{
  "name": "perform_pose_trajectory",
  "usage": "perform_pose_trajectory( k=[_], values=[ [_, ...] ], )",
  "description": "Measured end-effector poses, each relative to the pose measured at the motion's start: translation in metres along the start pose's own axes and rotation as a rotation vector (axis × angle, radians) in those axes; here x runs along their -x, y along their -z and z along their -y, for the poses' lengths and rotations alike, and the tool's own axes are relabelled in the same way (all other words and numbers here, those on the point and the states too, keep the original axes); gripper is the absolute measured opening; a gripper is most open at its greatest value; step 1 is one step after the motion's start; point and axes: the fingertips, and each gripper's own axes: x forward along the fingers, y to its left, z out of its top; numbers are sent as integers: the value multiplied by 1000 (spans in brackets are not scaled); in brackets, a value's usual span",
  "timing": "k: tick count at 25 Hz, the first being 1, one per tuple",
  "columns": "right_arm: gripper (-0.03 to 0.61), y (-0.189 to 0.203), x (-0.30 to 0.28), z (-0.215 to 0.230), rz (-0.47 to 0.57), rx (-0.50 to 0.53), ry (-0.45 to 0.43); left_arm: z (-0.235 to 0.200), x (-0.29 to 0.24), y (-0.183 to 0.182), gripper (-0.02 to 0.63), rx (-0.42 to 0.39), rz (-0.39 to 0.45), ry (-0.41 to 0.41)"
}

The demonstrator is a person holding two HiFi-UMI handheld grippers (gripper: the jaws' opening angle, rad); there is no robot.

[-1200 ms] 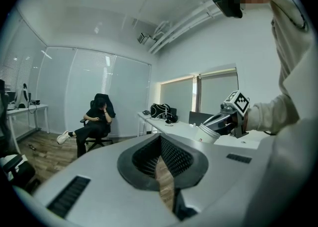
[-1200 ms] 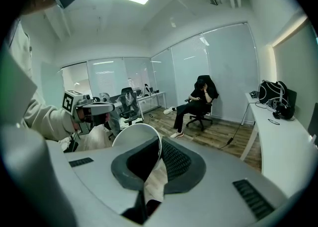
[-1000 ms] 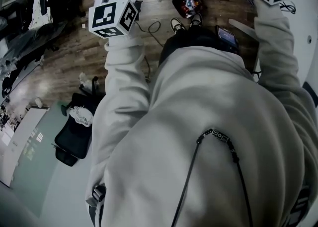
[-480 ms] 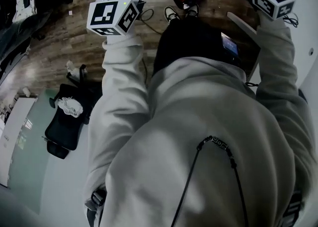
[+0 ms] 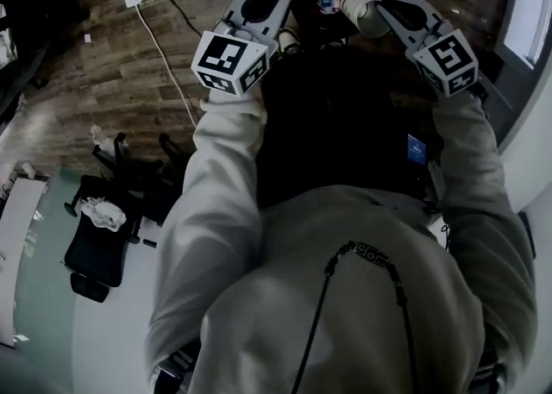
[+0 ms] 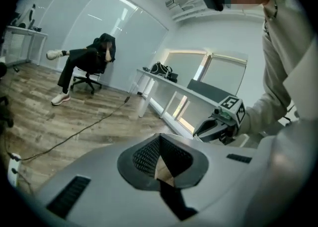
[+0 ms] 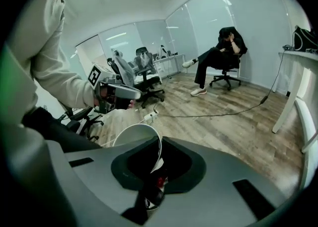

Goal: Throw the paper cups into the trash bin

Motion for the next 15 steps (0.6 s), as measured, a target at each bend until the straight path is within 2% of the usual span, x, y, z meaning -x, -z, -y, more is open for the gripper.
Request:
perform_pose_trajectory(
  k=[4,7,9,11,15],
  values=[
    [41,91,-59,14,-81,15,-45,-32,-39,109,-5,-5,-120,59],
    [41,145,-86,34,-96,-71,-38,-53,-60,172,-5,33,-182,93],
    [41,176,-103,43,-107,-107,-29,-58,-74,204,-5,55,-201,99],
    [41,200,-124,44,-122,-93,-39,-61,-81,229,-5,69,-205,91],
    [41,227,-168,33,-116,-102,-103,-78,-87,264,-5,113,-203,68]
  ],
)
